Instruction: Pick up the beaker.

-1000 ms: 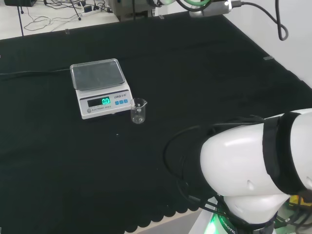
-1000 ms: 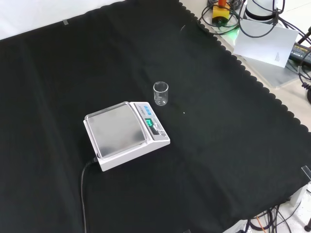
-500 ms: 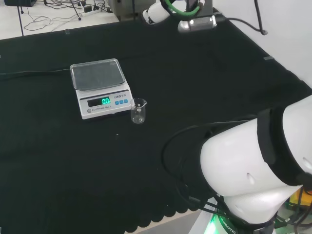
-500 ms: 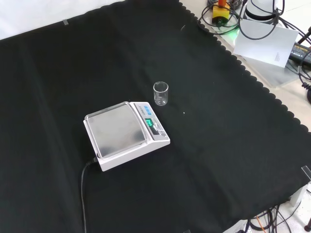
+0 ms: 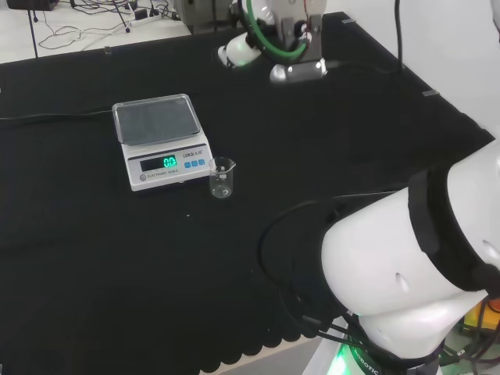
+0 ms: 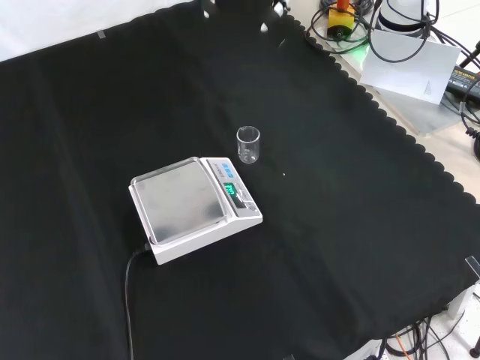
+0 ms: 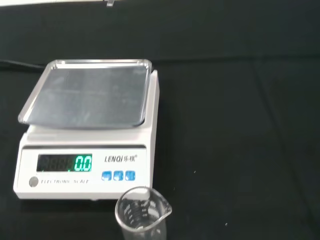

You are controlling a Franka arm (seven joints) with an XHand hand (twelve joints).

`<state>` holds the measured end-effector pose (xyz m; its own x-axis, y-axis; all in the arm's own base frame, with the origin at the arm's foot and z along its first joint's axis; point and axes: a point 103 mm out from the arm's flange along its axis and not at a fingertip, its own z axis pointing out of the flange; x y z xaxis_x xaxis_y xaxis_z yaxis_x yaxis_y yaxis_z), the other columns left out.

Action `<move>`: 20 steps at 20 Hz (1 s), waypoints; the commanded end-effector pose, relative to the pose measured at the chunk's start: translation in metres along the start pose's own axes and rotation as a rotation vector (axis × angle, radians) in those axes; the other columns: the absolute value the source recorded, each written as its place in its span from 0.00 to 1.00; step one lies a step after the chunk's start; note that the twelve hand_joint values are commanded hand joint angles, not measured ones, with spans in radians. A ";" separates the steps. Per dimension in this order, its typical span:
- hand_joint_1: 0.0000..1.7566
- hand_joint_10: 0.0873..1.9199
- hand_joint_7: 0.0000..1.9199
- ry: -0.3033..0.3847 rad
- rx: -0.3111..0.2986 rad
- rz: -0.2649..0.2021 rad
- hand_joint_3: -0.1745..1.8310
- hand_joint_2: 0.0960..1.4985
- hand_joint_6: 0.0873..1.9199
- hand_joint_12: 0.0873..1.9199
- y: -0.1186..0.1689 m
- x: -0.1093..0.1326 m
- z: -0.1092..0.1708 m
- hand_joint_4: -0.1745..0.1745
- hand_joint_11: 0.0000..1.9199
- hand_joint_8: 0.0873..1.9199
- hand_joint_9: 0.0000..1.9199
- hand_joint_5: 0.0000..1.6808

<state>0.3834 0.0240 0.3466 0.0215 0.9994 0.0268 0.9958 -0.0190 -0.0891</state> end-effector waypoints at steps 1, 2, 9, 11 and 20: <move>0.29 0.38 0.17 0.026 0.063 -0.026 0.27 0.54 0.11 0.77 0.017 0.017 0.062 0.44 0.00 0.33 0.23 0.23; 0.29 0.38 0.17 0.036 0.077 -0.028 0.27 0.54 0.11 0.77 0.020 0.017 0.067 0.44 0.00 0.33 0.23 0.23; 0.30 0.38 0.17 0.050 0.119 -0.025 0.27 0.54 0.11 0.77 0.026 0.022 0.098 0.44 0.00 0.33 0.23 0.23; 0.30 0.38 0.17 0.061 0.151 -0.028 0.27 0.54 0.11 0.77 0.024 0.024 0.108 0.43 0.00 0.33 0.23 0.23; 0.30 0.38 0.17 0.020 0.173 -0.046 0.27 0.54 0.11 0.76 0.015 0.038 0.141 0.43 0.00 0.33 0.23 0.23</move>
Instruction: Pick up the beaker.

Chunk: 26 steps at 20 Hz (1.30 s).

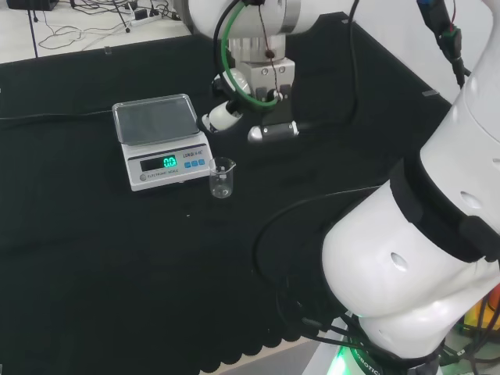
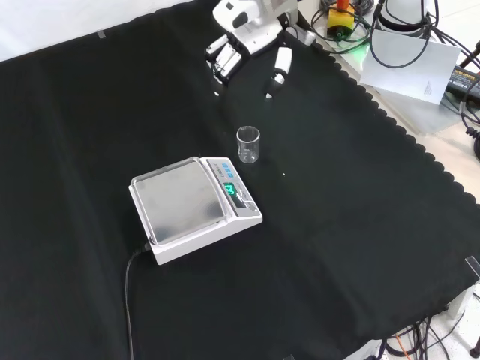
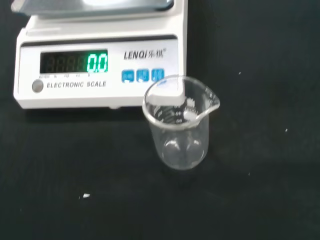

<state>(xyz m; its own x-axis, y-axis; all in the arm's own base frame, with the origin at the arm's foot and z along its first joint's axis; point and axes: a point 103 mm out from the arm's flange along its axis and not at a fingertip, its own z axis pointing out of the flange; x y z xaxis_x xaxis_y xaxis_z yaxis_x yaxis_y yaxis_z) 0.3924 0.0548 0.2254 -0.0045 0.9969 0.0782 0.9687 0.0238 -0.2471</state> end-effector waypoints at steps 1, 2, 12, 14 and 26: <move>0.30 0.38 0.17 -0.025 0.020 -0.011 0.27 0.54 0.11 0.76 0.001 0.010 0.026 0.43 0.00 0.33 0.23 0.23; 0.30 0.38 0.17 -0.020 0.033 -0.013 0.27 0.54 0.11 0.76 0.003 0.011 0.030 0.43 0.00 0.33 0.23 0.23; 0.30 0.39 0.17 -0.026 0.081 -0.027 0.27 0.54 0.11 0.76 0.009 0.020 0.058 0.42 0.00 0.33 0.23 0.23; 0.31 0.39 0.17 -0.027 0.078 -0.025 0.27 0.54 0.11 0.76 0.009 0.019 0.058 0.42 0.00 0.33 0.23 0.23; 0.31 0.39 0.17 -0.052 0.069 -0.026 0.27 0.54 0.11 0.77 0.012 0.020 0.051 0.41 0.00 0.34 0.23 0.23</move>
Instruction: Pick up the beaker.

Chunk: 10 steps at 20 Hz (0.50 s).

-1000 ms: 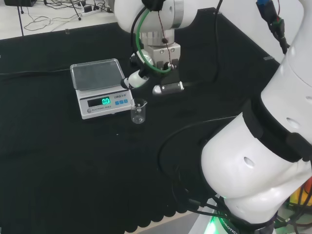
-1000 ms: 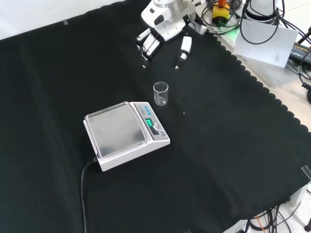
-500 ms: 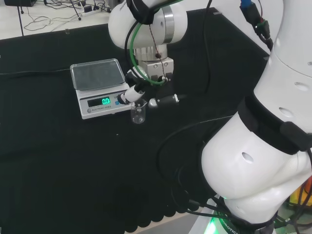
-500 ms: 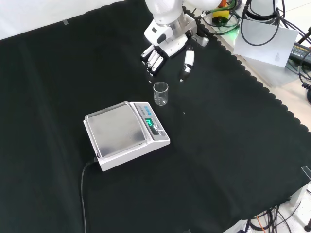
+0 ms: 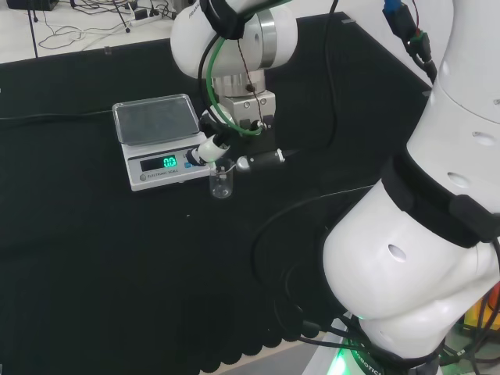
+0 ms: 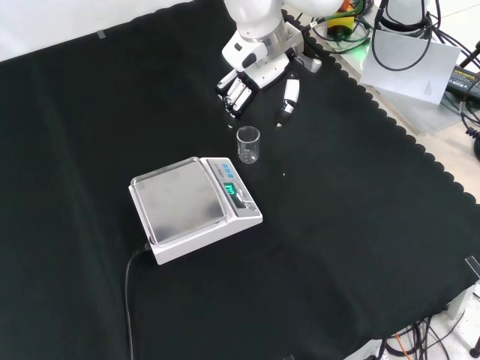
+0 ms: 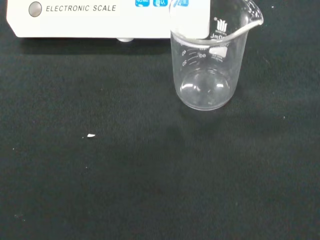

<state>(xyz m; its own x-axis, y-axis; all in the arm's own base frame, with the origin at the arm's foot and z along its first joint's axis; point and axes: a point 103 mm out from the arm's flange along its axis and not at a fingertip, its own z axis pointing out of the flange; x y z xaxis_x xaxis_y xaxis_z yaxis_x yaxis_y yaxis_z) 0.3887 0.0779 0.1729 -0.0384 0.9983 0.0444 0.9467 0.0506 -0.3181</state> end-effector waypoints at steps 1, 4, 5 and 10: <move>0.31 0.39 0.17 -0.013 -0.004 -0.004 0.27 0.54 0.11 0.77 0.003 0.001 -0.002 0.41 0.00 0.34 0.23 0.23; 0.31 0.39 0.17 -0.019 0.009 -0.002 0.27 0.54 0.11 0.77 0.007 0.000 -0.001 0.41 0.00 0.34 0.23 0.23; 0.31 0.39 0.17 -0.021 0.017 -0.001 0.27 0.54 0.12 0.77 0.008 0.000 0.000 0.41 0.00 0.34 0.23 0.23; 0.31 0.41 0.09 -0.055 0.118 -0.005 0.24 0.49 0.08 0.74 0.014 -0.003 0.008 0.43 0.00 0.33 0.12 0.17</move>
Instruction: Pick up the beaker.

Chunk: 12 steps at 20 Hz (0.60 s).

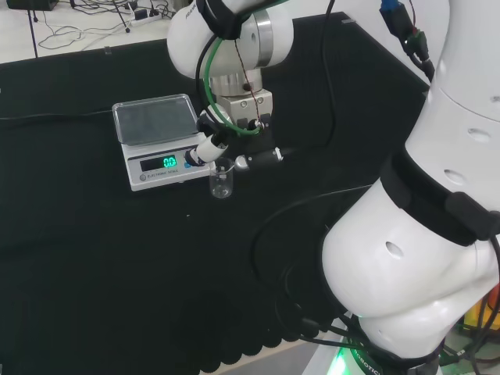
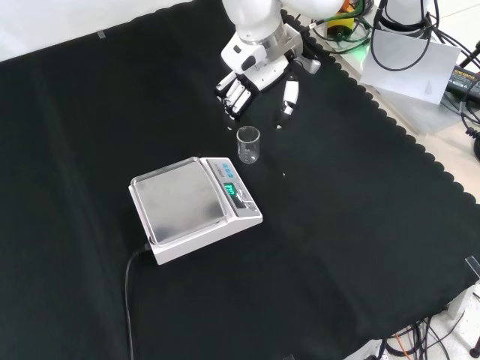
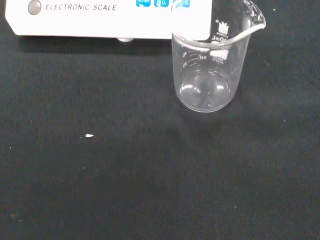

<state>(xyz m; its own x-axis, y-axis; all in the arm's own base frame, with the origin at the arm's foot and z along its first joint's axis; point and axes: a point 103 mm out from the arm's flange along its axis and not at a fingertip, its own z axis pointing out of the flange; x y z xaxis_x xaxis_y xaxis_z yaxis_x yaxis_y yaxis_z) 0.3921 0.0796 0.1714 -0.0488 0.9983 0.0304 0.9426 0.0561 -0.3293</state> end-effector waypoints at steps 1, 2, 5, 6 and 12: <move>0.31 0.42 0.06 -0.043 0.121 0.002 0.23 0.47 0.06 0.73 0.011 -0.005 0.010 0.44 0.00 0.33 0.08 0.16; 0.31 0.43 0.04 -0.046 0.128 0.004 0.22 0.46 0.05 0.71 0.012 -0.006 0.013 0.45 0.00 0.33 0.06 0.15; 0.31 0.44 0.01 -0.048 0.143 0.010 0.20 0.45 0.01 0.70 0.014 -0.007 0.018 0.47 0.00 0.31 0.01 0.12; 0.31 0.44 0.00 -0.050 0.143 0.011 0.20 0.45 0.01 0.70 0.014 -0.008 0.020 0.48 0.00 0.30 0.01 0.11; 0.32 0.44 0.00 -0.048 0.163 0.019 0.19 0.45 0.00 0.69 0.015 -0.013 0.031 0.48 0.00 0.29 0.01 0.11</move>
<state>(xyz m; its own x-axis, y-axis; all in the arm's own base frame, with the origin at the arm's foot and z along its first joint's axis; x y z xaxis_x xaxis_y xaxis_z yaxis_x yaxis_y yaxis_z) 0.3973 0.0728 0.1424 -0.0573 0.9983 -0.0114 0.8861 0.0456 -0.4612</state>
